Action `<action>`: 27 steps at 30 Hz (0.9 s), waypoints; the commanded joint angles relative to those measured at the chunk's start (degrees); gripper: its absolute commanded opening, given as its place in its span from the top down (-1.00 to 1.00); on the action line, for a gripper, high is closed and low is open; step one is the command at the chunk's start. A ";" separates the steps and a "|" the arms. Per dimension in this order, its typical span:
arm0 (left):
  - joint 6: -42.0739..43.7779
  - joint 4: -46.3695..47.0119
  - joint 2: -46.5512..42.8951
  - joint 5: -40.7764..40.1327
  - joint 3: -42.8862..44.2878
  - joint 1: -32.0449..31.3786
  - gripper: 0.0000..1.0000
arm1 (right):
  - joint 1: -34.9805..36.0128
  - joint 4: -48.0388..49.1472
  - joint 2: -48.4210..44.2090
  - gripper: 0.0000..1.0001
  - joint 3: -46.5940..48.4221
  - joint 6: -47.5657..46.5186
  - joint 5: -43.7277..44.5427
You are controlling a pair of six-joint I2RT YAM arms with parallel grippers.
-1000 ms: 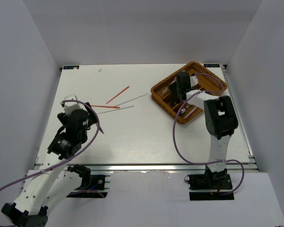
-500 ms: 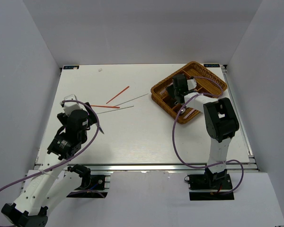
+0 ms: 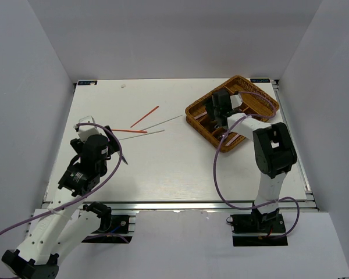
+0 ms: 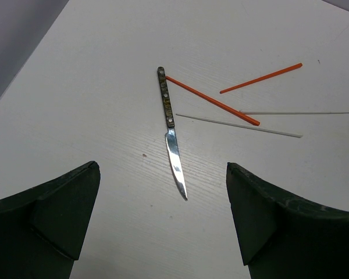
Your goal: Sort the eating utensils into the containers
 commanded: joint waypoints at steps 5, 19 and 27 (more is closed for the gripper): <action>-4.78 -2.69 6.76 -3.95 2.39 0.31 -0.96 | 2.55 -2.27 -12.99 -0.78 1.78 -13.45 2.85; -11.24 0.09 48.04 18.53 19.35 20.07 -0.84 | 11.34 -16.99 -35.82 -0.79 -6.34 -56.95 3.44; -8.86 3.09 63.65 21.54 25.96 21.85 -0.51 | 10.99 -18.80 -40.25 -0.79 -12.63 -54.34 -16.11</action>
